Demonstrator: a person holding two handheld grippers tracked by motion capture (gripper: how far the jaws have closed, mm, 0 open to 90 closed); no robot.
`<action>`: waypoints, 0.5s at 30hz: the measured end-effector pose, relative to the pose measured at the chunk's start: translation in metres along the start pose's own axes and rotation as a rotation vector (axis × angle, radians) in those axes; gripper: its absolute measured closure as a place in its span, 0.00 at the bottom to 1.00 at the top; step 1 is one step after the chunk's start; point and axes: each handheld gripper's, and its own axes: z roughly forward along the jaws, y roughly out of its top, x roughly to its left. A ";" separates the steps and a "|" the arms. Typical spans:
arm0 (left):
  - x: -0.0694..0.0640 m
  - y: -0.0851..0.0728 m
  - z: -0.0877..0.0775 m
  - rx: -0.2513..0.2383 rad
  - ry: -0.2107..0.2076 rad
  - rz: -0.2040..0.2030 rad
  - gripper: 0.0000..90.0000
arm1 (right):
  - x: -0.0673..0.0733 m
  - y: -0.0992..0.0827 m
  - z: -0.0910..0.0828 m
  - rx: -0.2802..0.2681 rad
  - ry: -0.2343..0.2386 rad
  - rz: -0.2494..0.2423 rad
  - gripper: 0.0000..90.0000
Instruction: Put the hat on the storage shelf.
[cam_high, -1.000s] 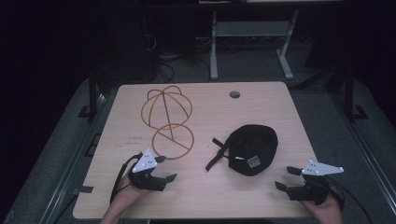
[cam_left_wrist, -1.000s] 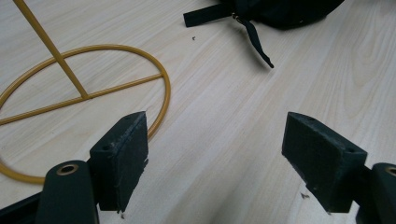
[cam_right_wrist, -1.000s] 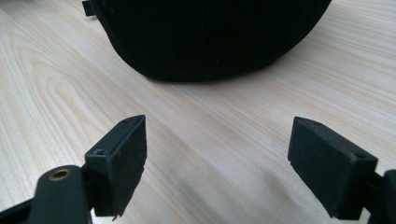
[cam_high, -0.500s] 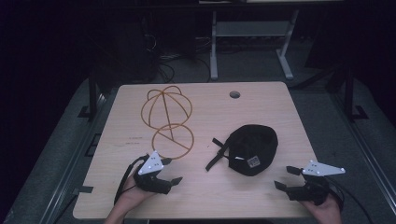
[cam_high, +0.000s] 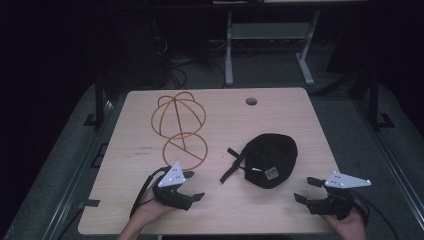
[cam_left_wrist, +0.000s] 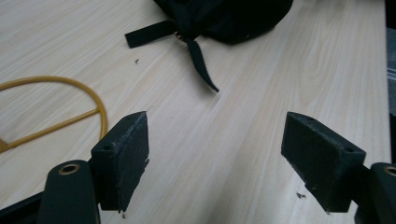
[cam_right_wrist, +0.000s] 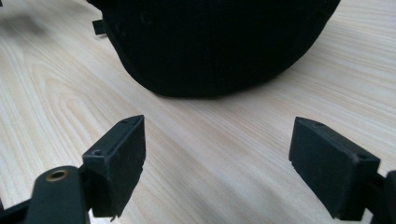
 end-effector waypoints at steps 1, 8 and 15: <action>-0.001 0.002 0.000 -0.004 -0.004 -0.003 0.25 | 0.000 0.000 0.000 -0.001 -0.001 -0.004 0.20; -0.001 0.017 0.005 -0.021 -0.036 -0.012 0.26 | 0.003 0.001 0.003 0.008 0.002 -0.004 0.20; -0.007 0.036 0.017 -0.021 -0.068 0.015 0.26 | 0.004 0.002 0.003 0.007 0.012 -0.006 0.19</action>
